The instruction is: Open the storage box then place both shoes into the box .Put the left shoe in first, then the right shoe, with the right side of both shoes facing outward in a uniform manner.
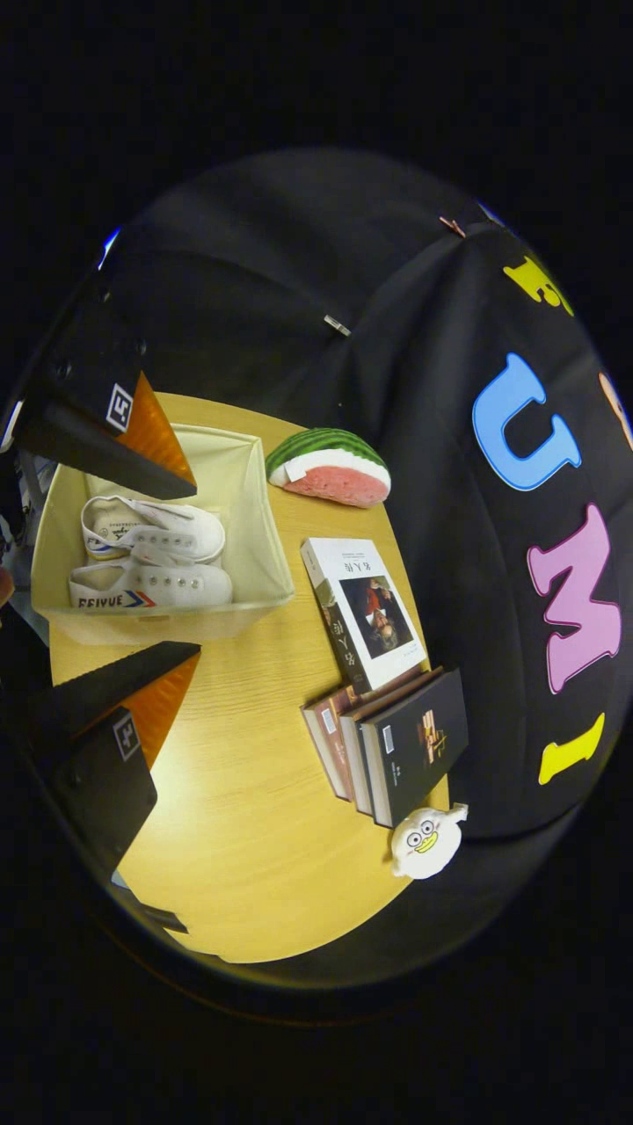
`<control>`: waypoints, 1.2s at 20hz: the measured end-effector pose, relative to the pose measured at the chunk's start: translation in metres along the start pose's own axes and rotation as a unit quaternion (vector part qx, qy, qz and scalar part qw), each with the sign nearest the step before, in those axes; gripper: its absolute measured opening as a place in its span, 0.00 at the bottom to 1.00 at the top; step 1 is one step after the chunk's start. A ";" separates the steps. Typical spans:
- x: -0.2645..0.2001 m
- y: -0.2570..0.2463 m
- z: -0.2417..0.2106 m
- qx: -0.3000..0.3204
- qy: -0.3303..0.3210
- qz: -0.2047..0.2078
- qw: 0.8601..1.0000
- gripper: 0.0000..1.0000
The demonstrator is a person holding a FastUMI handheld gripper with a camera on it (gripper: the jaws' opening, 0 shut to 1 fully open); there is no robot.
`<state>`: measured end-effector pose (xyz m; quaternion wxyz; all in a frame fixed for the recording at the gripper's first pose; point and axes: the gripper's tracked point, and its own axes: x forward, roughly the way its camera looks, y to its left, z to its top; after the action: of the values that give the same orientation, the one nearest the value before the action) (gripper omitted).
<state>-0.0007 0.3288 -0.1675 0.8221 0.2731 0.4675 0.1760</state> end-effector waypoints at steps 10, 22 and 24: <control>-0.058 -0.109 0.097 -0.068 -0.164 -0.105 0.978 0.98; -0.184 -0.190 0.155 -0.123 -0.328 -0.184 0.918 0.98; -0.208 -0.192 0.156 -0.146 -0.350 -0.199 0.904 0.98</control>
<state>0.0366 0.0193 -0.0804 0.9814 0.0958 0.1630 -0.0321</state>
